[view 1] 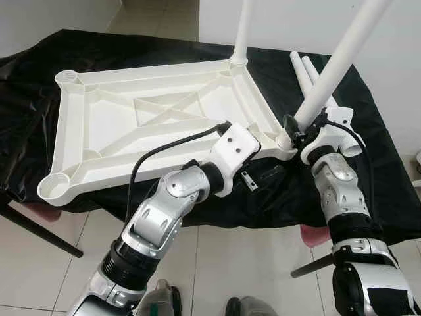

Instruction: Building children table

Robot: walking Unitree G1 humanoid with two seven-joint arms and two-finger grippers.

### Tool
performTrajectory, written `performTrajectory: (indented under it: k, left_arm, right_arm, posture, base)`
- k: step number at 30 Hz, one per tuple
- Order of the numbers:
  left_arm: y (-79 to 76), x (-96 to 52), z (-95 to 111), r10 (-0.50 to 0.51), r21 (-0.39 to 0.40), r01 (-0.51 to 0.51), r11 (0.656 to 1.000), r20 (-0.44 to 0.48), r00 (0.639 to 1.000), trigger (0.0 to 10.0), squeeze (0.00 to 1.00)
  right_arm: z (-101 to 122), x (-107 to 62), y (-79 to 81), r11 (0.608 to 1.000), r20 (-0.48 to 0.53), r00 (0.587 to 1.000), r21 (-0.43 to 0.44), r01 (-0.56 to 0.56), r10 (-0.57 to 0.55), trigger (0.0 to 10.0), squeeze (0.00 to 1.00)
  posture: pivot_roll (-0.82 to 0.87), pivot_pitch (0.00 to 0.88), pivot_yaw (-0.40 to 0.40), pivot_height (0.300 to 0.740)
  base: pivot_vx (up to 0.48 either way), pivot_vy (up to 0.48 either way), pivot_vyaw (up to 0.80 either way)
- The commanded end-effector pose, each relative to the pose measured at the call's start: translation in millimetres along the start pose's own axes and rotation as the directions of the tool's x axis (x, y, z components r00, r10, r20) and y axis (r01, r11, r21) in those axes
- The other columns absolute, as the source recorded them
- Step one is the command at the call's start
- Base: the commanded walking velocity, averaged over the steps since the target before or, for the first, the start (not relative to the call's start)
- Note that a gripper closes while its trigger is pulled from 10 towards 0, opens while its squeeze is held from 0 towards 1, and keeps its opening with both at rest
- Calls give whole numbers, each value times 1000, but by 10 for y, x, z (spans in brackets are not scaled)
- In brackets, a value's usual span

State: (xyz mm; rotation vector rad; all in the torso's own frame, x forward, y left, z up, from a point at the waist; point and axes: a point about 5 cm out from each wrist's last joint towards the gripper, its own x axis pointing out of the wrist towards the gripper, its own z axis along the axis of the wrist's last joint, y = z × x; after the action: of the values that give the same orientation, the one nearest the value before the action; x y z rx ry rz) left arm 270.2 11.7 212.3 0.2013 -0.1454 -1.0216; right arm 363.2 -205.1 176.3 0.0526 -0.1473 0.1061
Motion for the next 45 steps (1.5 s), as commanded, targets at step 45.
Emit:
performTrajectory:
  k: [45]
  left_arm:
    - [-7,-45,94,6,-5,-6,1000,30,1000,10000,0]
  right_arm:
    - [-434,-196,272,969,-188,964,-123,-212,187,10000,0]
  posture:
    - [32,129,-1,740]
  base:
    - [0,0,0]
